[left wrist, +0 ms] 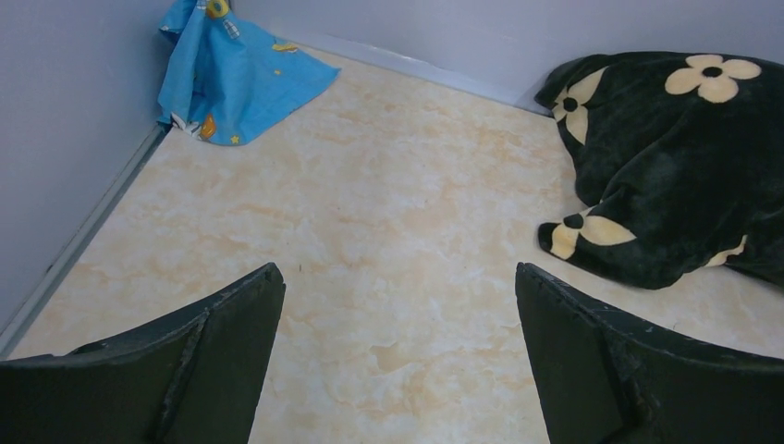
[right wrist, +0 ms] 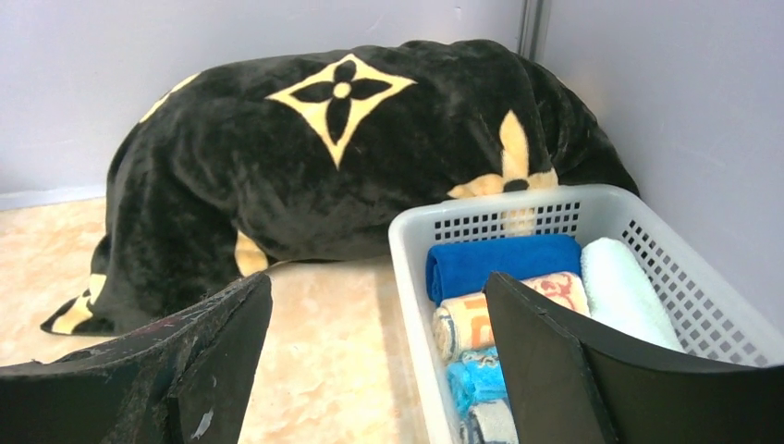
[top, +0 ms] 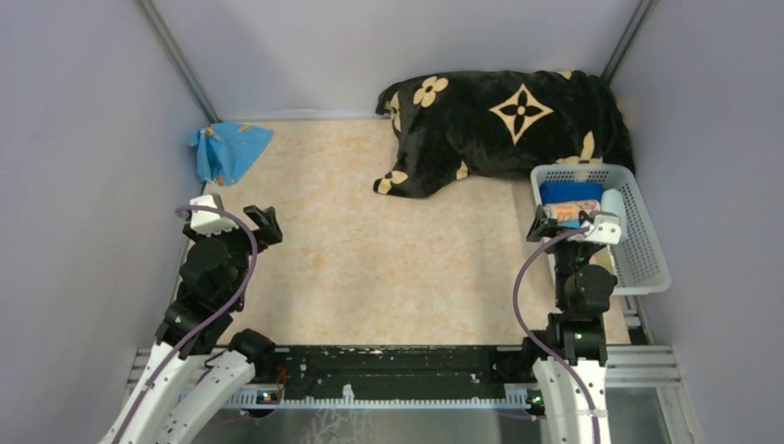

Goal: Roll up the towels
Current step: Reset both arms

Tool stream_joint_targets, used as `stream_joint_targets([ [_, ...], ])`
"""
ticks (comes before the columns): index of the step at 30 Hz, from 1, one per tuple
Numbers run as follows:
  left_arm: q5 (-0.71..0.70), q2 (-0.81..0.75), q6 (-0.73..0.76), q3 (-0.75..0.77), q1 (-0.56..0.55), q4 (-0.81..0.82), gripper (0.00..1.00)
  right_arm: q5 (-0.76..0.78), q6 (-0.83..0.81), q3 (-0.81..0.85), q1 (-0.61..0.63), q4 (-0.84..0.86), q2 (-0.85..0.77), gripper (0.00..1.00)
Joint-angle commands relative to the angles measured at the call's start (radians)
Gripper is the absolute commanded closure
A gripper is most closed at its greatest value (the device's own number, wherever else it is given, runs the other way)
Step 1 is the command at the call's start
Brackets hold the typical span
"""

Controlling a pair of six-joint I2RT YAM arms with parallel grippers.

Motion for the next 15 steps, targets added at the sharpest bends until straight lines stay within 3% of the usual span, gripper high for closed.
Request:
stream_joint_targets([
  [1, -0.02, -0.012, 0.032, -0.019, 0.0, 0.054, 0.0, 0.03, 0.04, -0.002, 0.018, 0.125, -0.033, 0.14],
  [15, 0.037, 0.019, 0.04, -0.023, 0.025, 0.062, 0.0, 0.002, 0.055, -0.007, 0.02, 0.148, -0.014, 0.12],
])
